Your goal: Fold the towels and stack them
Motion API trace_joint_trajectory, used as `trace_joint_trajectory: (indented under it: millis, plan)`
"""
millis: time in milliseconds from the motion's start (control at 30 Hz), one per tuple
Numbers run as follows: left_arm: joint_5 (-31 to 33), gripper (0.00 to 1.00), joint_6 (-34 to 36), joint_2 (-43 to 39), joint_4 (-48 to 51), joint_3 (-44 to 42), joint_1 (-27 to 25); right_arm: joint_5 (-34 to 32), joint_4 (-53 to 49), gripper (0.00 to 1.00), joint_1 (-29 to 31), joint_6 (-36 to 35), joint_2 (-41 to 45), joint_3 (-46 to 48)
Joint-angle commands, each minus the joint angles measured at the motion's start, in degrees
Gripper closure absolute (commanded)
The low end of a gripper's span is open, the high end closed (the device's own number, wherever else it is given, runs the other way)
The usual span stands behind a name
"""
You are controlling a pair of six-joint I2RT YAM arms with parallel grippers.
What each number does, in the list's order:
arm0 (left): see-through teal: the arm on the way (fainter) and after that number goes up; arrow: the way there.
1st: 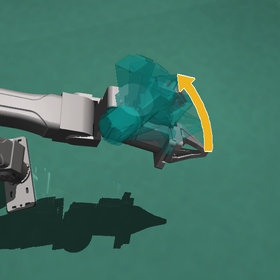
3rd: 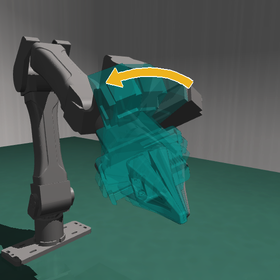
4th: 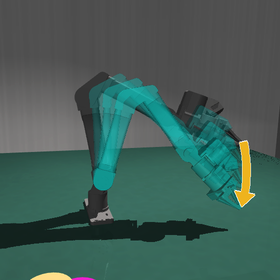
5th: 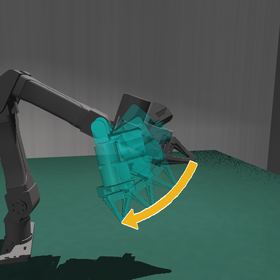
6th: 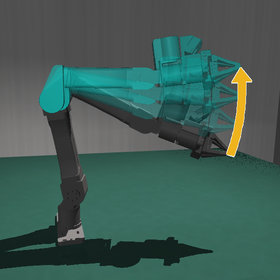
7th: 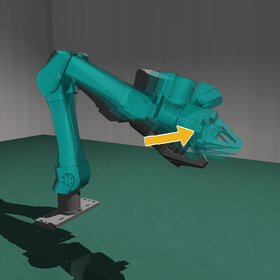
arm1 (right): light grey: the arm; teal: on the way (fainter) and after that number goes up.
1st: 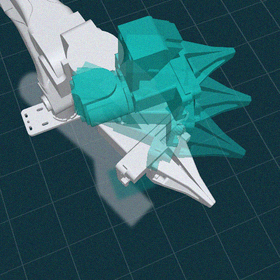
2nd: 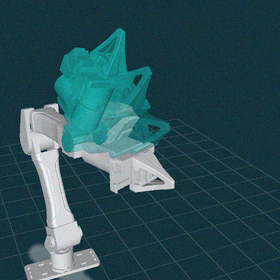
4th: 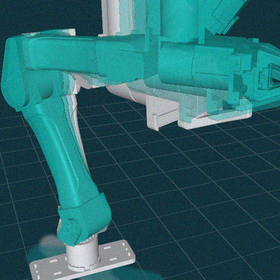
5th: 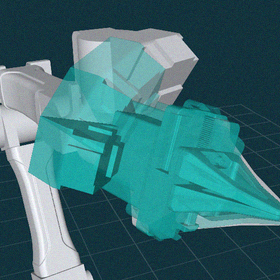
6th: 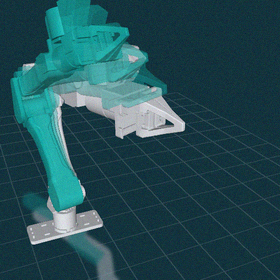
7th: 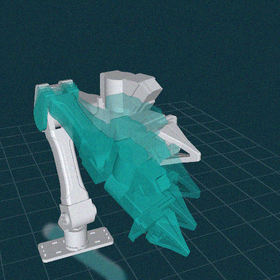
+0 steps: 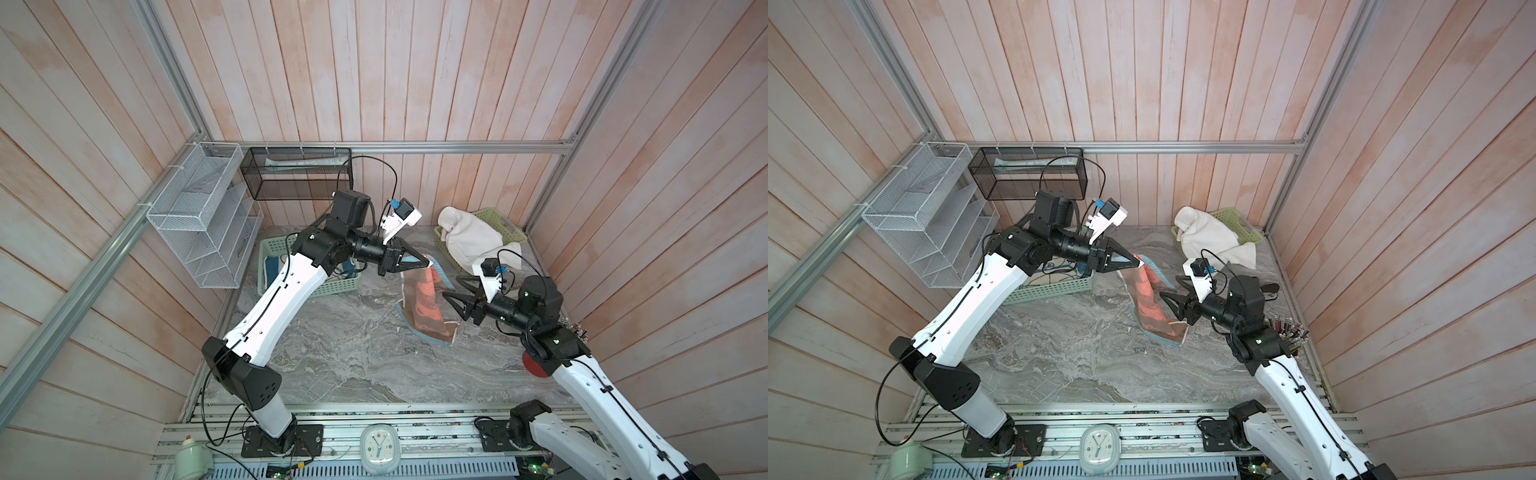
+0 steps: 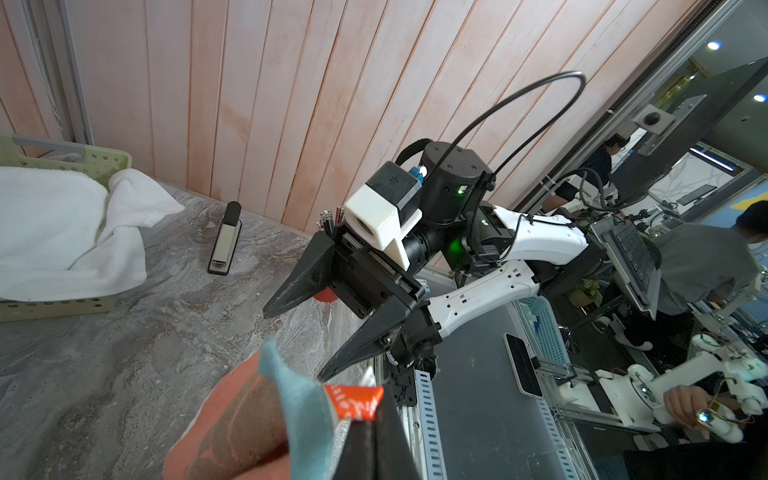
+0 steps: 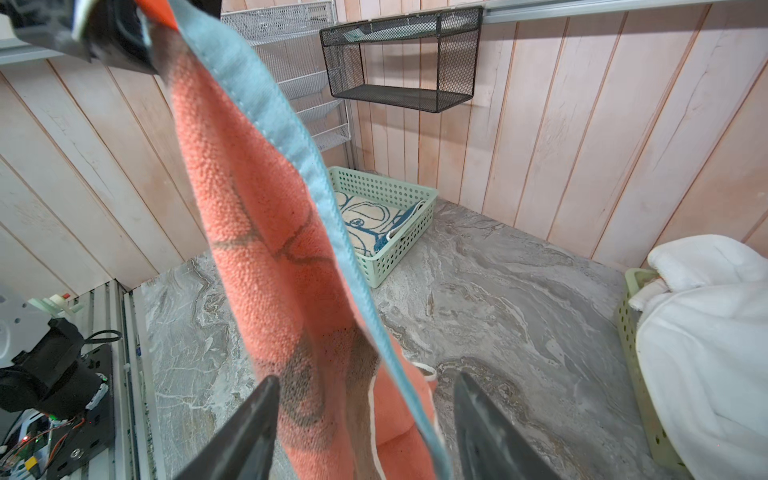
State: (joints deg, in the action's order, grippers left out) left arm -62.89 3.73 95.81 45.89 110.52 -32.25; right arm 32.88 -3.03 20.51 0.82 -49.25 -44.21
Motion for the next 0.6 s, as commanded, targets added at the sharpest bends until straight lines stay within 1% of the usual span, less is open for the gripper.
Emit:
trace_joint_trajectory:
  millis: [0, 133, 233, 267, 300, 333, 367, 433, 467, 567]
  plan:
    - [-1.97, 1.0, 1.3, 0.87, 0.81, 2.1, 0.42, 0.23, -0.83, 0.33, 0.41, -0.23, -1.43, -0.28]
    - [-3.08, 1.0, 1.2, 0.87, 0.87, 2.34, 0.39, -2.05, 2.43, 0.34, 0.44, -2.94, -5.2, 1.05]
    - [-3.26, 1.0, 1.06, 0.78, 1.2, 2.34, 0.41, -1.13, 4.4, 0.34, 0.48, -4.5, -8.87, -0.17]
    - [-3.21, 1.0, 1.15, 0.8, 1.52, 2.43, 0.36, -0.32, 4.6, 0.35, 0.45, -4.93, -10.46, -0.94]
    - [-3.05, 1.0, 1.24, 0.6, 1.8, 2.42, 0.42, 0.38, 4.56, 0.39, 0.42, -5.02, -11.45, -1.64]
    - [-2.74, 1.0, 1.38, 0.56, 2.14, 2.42, 0.35, 1.12, 4.39, 0.51, 0.48, -5.15, -12.41, -2.41]
    - [-2.24, 1.0, 1.39, 0.35, 2.36, 2.33, 0.35, 1.47, 3.99, 0.68, 0.43, -5.1, -12.94, -3.16]
    - [-0.08, 1.0, 1.33, -0.15, 2.78, 2.29, 0.36, -0.02, 3.15, 0.93, 0.49, -4.46, -12.68, -3.93]
    - [1.41, 1.0, 1.06, -0.74, 2.59, 2.05, 0.35, -2.24, 2.69, 1.0, 0.49, -4.07, -11.73, -4.25]
    - [7.52, 1.0, -0.73, -3.26, 0.57, -0.05, 0.38, -10.29, -1.47, 1.0, 0.45, -3.67, -7.97, -6.2]
